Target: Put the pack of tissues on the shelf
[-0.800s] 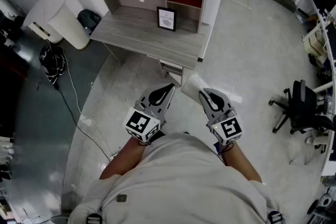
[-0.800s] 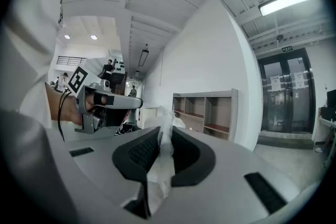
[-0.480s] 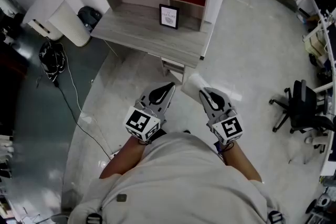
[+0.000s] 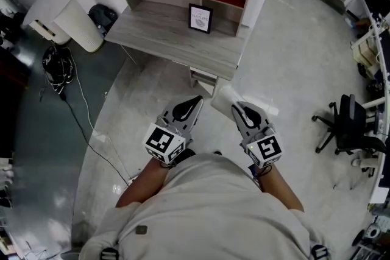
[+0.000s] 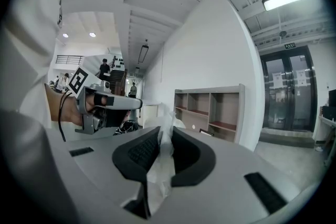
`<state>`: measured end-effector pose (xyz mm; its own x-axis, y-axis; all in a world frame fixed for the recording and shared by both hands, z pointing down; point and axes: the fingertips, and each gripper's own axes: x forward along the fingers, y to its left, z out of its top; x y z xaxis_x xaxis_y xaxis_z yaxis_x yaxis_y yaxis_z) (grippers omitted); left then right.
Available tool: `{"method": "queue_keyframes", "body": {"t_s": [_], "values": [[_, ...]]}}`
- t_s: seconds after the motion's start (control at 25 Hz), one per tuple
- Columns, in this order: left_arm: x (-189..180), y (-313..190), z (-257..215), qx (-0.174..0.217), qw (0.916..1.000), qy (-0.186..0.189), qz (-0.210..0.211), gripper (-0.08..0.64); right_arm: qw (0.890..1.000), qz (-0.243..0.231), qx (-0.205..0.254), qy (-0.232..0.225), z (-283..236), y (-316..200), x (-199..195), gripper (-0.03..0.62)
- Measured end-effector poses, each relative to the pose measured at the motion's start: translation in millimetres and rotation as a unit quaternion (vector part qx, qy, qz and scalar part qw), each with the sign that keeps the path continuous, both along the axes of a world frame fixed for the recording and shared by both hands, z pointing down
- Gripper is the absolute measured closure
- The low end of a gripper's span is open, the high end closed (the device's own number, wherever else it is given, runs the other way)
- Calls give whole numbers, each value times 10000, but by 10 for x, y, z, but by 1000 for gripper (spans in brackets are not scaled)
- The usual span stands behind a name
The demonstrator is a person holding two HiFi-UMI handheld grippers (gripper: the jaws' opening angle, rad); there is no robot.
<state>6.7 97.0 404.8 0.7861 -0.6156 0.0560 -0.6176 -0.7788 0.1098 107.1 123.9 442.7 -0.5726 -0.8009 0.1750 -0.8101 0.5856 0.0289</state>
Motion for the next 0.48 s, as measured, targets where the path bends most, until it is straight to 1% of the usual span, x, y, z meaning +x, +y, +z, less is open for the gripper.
{"method": "queue_keyframes", "body": {"t_s": [0.08,0.2,0.48], "values": [[-108,-95,16,-21,10000,27,1,543,10000,33,-42,-11,-2,-95,-94,529],[-309,-254,48,-31,10000,32,21,545,9999,-31,108,66,44,-267,-267,529],[-961,-737,-8,32,9998,1,194,545,9998,42,149,103,4,-766,-965,529]]}}
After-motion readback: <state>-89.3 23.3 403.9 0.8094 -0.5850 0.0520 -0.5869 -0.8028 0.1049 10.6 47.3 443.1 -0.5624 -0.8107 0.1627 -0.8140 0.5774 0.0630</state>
